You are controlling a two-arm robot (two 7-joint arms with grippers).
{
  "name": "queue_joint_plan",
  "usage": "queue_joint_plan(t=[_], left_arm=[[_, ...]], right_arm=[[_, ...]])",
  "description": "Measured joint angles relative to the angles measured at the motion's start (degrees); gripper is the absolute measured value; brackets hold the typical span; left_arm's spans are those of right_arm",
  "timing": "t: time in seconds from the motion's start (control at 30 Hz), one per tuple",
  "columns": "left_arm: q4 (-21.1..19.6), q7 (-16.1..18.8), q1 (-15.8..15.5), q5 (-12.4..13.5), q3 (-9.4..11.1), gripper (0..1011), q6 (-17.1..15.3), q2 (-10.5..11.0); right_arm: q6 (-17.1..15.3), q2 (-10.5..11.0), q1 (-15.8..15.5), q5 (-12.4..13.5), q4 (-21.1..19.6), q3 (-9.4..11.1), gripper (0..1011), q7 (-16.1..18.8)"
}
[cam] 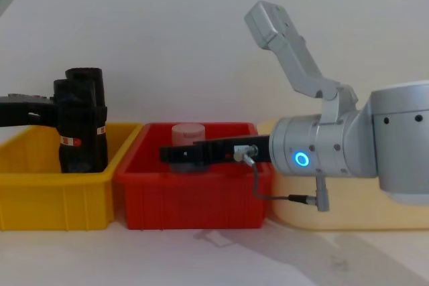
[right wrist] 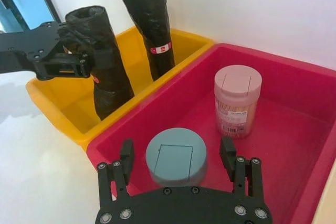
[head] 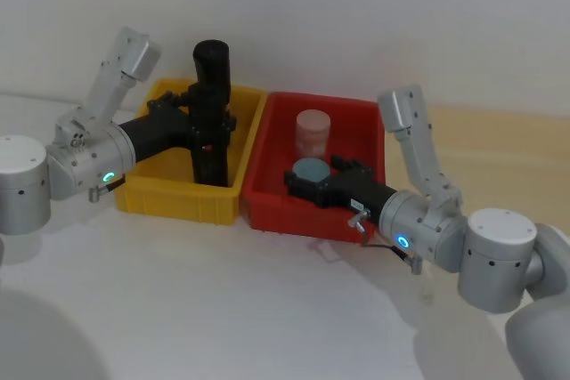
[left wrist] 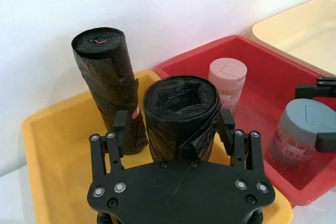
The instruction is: Pick up the garbage bag with the one hand and transfer it to the other hand.
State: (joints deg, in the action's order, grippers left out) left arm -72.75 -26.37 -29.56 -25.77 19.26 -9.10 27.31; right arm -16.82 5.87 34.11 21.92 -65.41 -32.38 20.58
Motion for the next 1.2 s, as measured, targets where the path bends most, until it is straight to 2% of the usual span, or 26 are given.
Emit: queue_joint_plan(t=[0.43,0.7,0.77,0.83,0.97,1.2], left_arm=[[0.0,0.0,0.0,0.1,0.0,992,0.1,0.0],[0.1,0.0,0.0,0.1,0.0,805,0.1,0.0],[0.1,0.0,0.0,0.1,0.0,752,0.1,0.0],[0.1,0.0,0.0,0.1,0.0,684,0.1,0.0],[0.0,0.0,0.0,0.1,0.0,565,0.1,0.0],[0.1,0.0,0.0,0.1,0.0,506,0.0,0.0]], right_arm=[[0.0,-0.4,0.1,-0.7,0.6,0.2,979,0.4],[0.2,-0.5,0.1,-0.9,0.8,0.3,815,0.6],[0.2,-0.5,0.1,-1.0,0.9,0.3,712,0.6],[0.2,-0.5,0.1,-1.0,0.9,0.3,668,0.6],[0.3,-0.6,0.1,-1.0,0.9,0.4,665,0.6],[0.3,-0.6,0.1,-1.1,1.0,0.4,664,0.6]])
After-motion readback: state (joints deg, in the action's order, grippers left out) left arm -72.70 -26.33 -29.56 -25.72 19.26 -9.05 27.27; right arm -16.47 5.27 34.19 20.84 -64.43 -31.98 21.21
